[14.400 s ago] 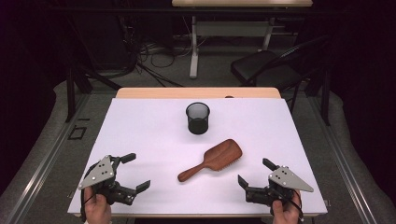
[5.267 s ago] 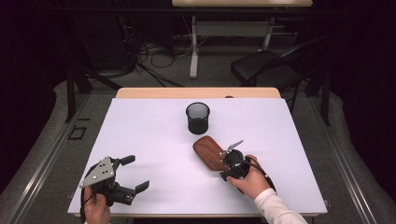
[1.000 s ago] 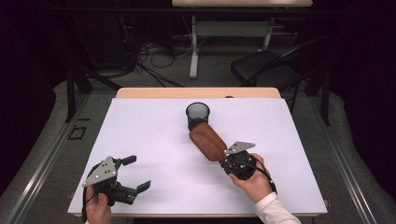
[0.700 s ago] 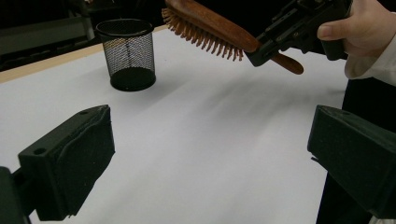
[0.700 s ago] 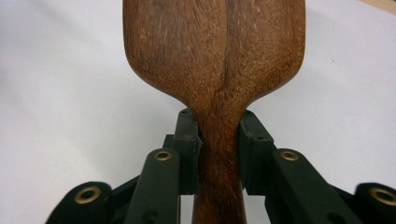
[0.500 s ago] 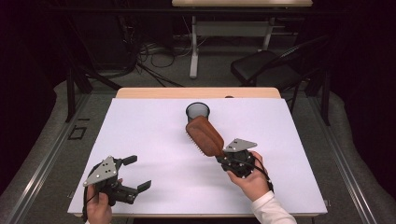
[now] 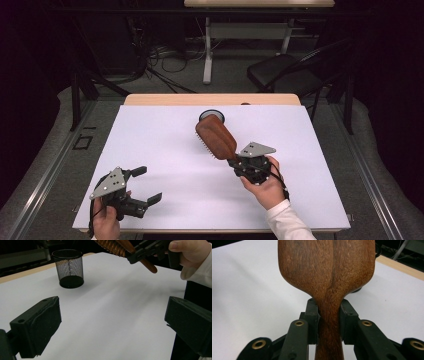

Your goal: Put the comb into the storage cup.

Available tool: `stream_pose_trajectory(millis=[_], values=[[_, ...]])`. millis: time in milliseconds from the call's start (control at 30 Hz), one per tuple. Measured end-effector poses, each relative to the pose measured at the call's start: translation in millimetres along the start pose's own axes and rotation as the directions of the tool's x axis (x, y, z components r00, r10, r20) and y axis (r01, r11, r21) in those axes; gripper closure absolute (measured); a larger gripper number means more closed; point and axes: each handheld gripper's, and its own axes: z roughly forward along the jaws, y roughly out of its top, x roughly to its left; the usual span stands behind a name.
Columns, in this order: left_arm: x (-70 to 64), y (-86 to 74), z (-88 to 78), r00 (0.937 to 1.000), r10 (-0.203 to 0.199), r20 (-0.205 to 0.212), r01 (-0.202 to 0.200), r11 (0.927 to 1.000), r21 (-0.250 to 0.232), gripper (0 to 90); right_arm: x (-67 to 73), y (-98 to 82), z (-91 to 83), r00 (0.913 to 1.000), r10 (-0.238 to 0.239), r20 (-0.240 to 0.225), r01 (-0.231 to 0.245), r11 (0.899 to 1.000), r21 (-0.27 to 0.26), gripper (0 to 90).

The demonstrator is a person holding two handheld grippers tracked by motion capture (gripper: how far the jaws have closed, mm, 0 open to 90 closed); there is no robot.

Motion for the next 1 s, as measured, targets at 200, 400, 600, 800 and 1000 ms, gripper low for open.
stream_pose_trajectory(millis=[200, 400, 600, 800, 1000], values=[[-0.1, -0.3, 0.4, 1.0000, 0.002, -0.001, -0.002, 1.0000, 0.001, 0.7, 0.1, 7.2, 0.9, 1.0000, 0.008, -0.004, -0.008, 0.999, -0.039, 72.1], [0.0, -0.3, 0.3, 1.0000, -0.006, 0.004, 0.006, 1.0000, 0.000, 0.8, 1.7, 13.5, 1.3, 1.0000, 0.001, -0.008, -0.001, 0.998, -0.067, 72.1], [0.3, -0.5, 0.9, 0.9999, -0.009, -0.005, 0.009, 0.9999, 0.009, 0.8, 3.6, 16.0, -0.1, 0.9999, 0.005, -0.016, -0.006, 0.996, -0.094, 72.1], [0.7, -0.3, 0.4, 0.9998, -0.021, 0.000, 0.021, 0.9998, 0.002, 0.7, 8.8, 14.2, -1.3, 0.9995, -0.012, -0.028, 0.010, 0.995, -0.098, 72.1], [1.5, -1.1, 2.1, 0.9996, -0.029, 0.003, 0.029, 0.9995, 0.012, 0.7, 13.1, 12.8, 1.1, 0.9990, -0.019, -0.040, 0.015, 0.995, -0.100, 72.1]])
